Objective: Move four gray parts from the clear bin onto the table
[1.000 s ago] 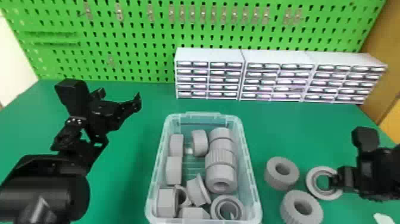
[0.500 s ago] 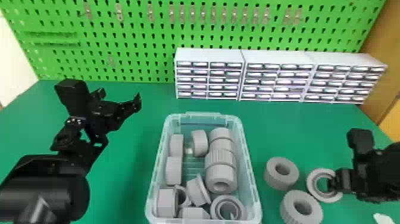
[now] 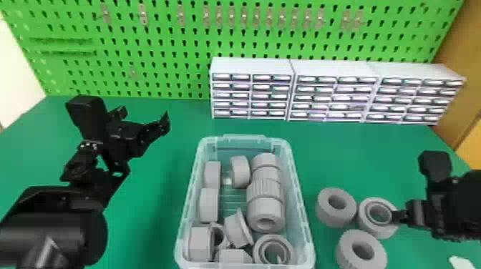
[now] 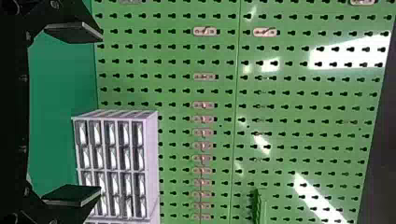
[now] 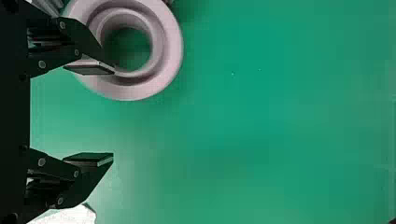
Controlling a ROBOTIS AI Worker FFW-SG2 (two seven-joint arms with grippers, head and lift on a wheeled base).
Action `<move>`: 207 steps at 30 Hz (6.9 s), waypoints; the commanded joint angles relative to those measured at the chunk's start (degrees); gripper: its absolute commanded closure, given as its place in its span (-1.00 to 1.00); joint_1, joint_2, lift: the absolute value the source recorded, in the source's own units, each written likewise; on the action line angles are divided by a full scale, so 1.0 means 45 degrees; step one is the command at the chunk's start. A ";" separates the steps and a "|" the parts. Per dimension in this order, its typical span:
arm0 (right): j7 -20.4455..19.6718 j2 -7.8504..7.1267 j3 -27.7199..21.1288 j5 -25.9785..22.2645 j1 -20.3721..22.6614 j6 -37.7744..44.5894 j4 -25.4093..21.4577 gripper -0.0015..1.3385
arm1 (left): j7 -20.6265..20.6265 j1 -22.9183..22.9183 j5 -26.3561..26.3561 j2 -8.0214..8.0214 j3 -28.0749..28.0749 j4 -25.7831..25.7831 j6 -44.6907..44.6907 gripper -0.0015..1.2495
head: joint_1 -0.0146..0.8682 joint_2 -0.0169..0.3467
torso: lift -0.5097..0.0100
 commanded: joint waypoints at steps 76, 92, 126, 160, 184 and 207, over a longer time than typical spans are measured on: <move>0.2050 0.0703 0.8096 -0.7631 -0.3810 -0.3887 0.2994 -0.13 | -0.0019 -0.0020 -0.0136 -0.0019 -0.0156 0.0195 0.0234 -0.78 | 0.57 -0.72 | 0.77; 0.2030 0.0722 0.8584 -0.8295 -0.3927 -0.3848 0.3717 -0.13 | -0.0019 -0.0060 -0.0175 -0.0019 -0.0195 0.0195 0.0371 -0.78 | 0.57 -0.72 | 0.77; 0.2030 0.0605 0.9072 -0.8569 -0.3986 -0.4219 0.4381 -0.20 | -0.0078 -0.0118 -0.0234 -0.0019 -0.0234 0.0234 0.0449 -0.78 | 0.57 -0.72 | 0.77; 0.5370 0.0703 1.0947 -0.8217 -0.4884 -0.7129 0.7174 -0.23 | -0.0136 -0.0157 -0.0253 -0.0019 -0.0254 0.0273 0.0449 -0.78 | 0.57 -0.72 | 0.77; 0.6952 0.0742 1.1553 -0.9155 -0.5079 -0.8535 0.8814 -0.23 | -0.0136 -0.0157 -0.0312 -0.0019 -0.0332 0.0293 0.0449 -0.78 | 0.57 -0.72 | 0.77; 0.7460 0.0781 1.1826 -0.9155 -0.5197 -0.9375 0.9400 -0.19 | -0.0136 -0.0177 -0.0351 -0.0019 -0.0410 0.0312 0.0449 -0.78 | 0.57 -0.72 | 0.77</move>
